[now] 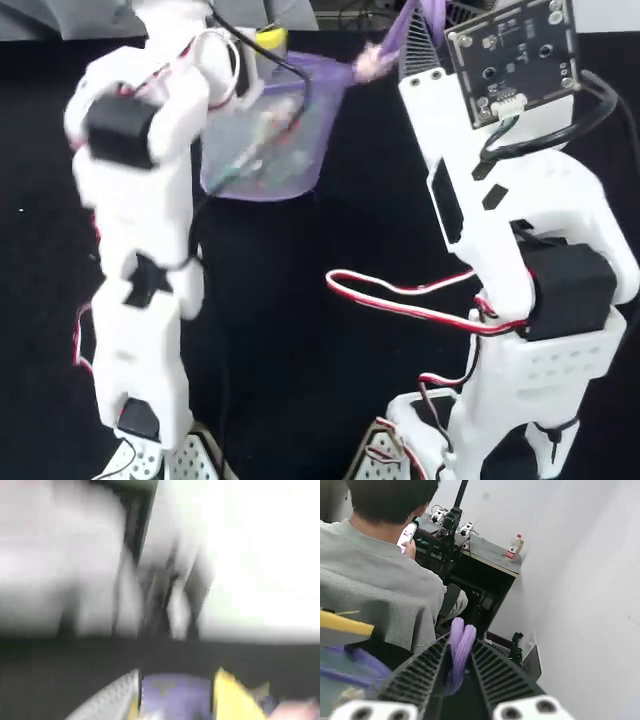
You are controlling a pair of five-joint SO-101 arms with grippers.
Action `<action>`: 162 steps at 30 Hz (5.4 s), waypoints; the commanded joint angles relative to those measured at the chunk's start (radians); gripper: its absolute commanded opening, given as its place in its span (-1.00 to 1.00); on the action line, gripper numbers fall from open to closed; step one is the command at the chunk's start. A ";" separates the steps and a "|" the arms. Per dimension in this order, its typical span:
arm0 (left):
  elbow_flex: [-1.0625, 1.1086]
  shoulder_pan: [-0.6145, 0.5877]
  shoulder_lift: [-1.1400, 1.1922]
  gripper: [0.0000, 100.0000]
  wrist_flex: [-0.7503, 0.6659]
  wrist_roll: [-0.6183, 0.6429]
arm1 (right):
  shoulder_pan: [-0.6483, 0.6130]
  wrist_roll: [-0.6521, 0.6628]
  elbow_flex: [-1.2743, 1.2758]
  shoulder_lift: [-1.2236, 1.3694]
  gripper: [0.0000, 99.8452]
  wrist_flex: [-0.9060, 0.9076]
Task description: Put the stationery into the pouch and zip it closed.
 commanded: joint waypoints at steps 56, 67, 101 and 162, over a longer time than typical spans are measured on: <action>2.069 -0.387 -1.481 -0.52 -0.654 0.014 | -0.184 -0.080 -0.418 0.229 -0.98 -0.084; 2.134 -0.311 -1.651 -0.52 -0.654 0.092 | -0.184 -0.074 -0.418 0.255 -0.98 -0.230; 2.732 -0.153 -1.654 -0.52 -1.318 -0.081 | -0.292 -0.017 -0.369 0.202 -0.98 -0.261; 2.232 -0.148 -1.654 -0.52 -0.112 -0.371 | -0.563 0.086 -0.364 0.387 -0.98 -0.173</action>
